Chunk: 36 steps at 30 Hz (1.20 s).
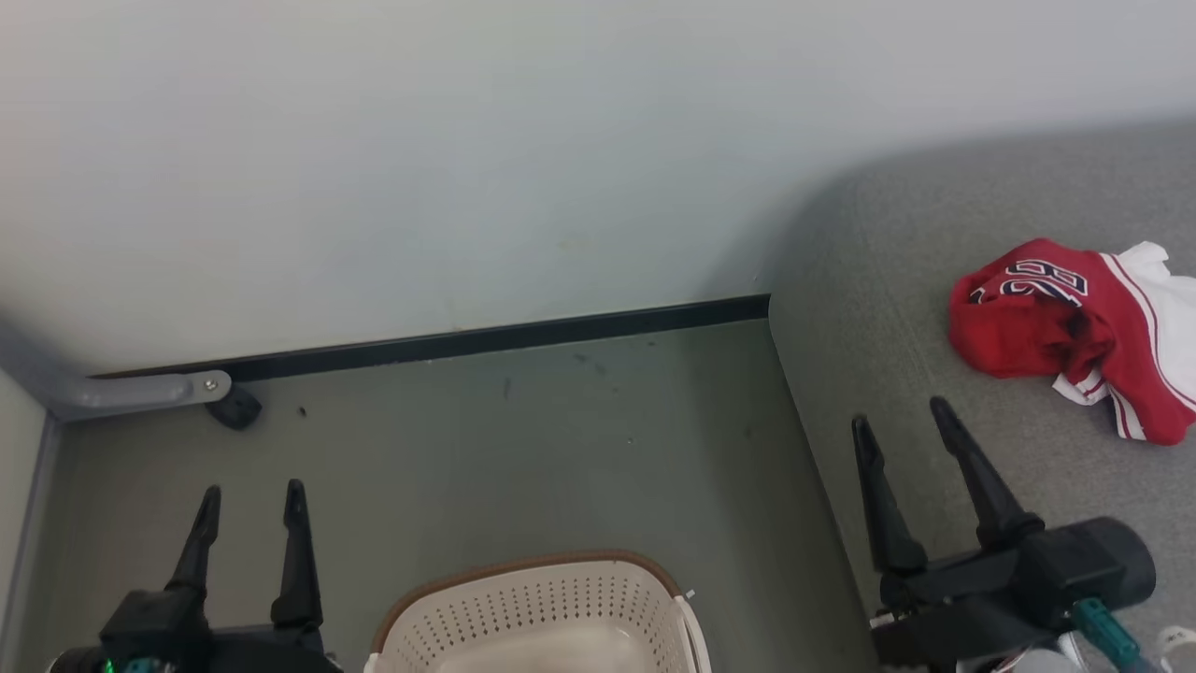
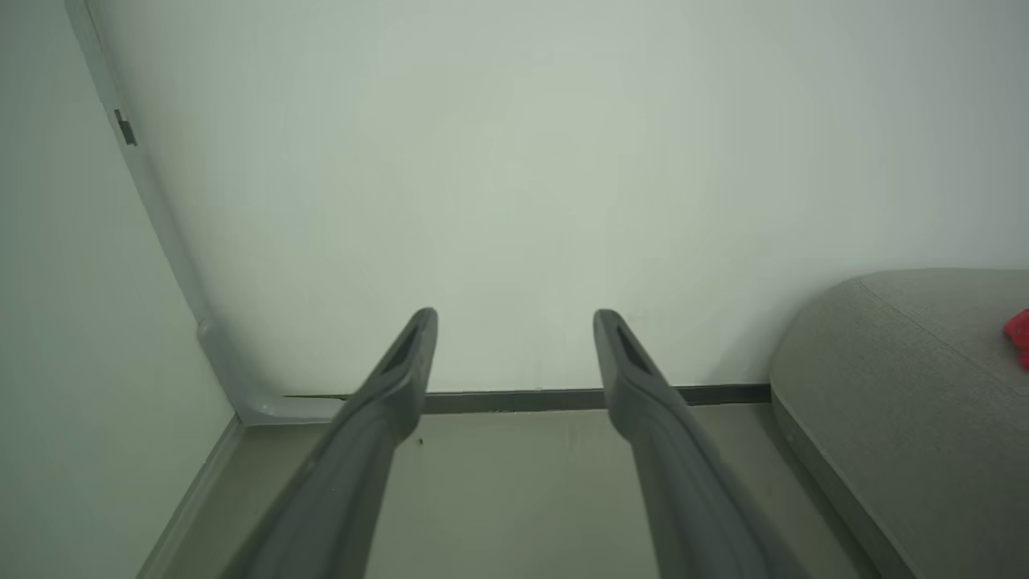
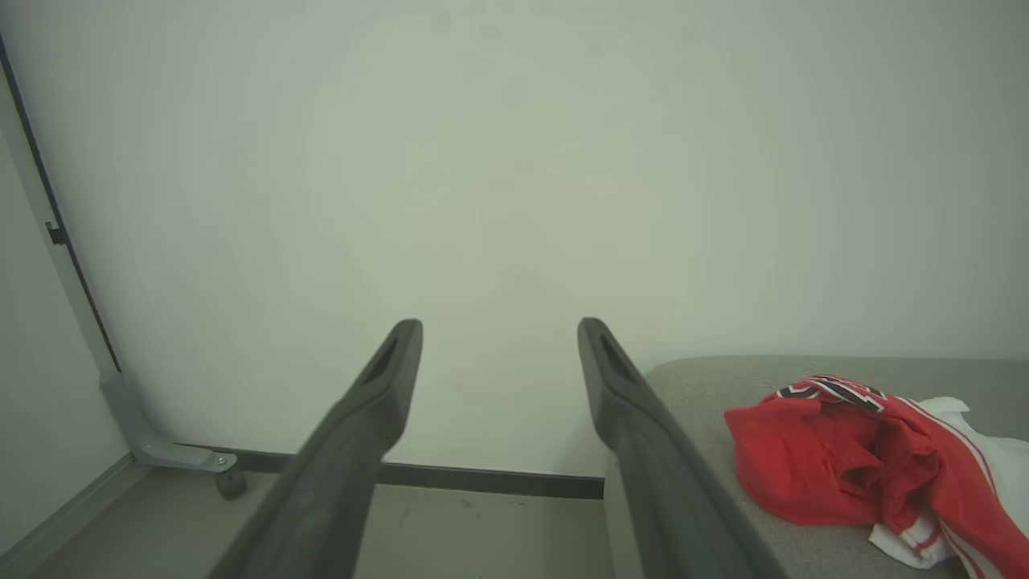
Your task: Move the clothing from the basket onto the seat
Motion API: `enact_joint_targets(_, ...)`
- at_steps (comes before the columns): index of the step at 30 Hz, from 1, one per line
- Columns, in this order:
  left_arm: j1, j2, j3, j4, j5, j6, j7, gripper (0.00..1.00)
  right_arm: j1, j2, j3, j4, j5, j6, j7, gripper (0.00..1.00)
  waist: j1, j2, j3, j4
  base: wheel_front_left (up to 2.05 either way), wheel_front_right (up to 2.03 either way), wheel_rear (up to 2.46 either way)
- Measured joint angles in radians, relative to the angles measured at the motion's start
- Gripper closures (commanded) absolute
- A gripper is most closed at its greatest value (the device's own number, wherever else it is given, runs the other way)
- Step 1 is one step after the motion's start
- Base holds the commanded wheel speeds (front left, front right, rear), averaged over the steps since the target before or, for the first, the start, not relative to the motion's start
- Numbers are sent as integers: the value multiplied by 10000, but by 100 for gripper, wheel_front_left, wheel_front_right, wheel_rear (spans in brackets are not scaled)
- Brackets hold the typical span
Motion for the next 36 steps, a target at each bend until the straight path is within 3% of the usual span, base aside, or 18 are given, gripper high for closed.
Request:
enact_joint_targets(19,-2191,554,-2330,2006,1315,-1584,1741,0,-3025,-255,-819,-836,-217,0,-4,0,2,1,2649,-364,0,0,0)
enact_joint_targets(36,-3716,307,-3233,3902,1864,-2025,2510,0,-5587,-215,-1101,-1388,-265,17,-12,0,1,2,5164,-905,0,0,0)
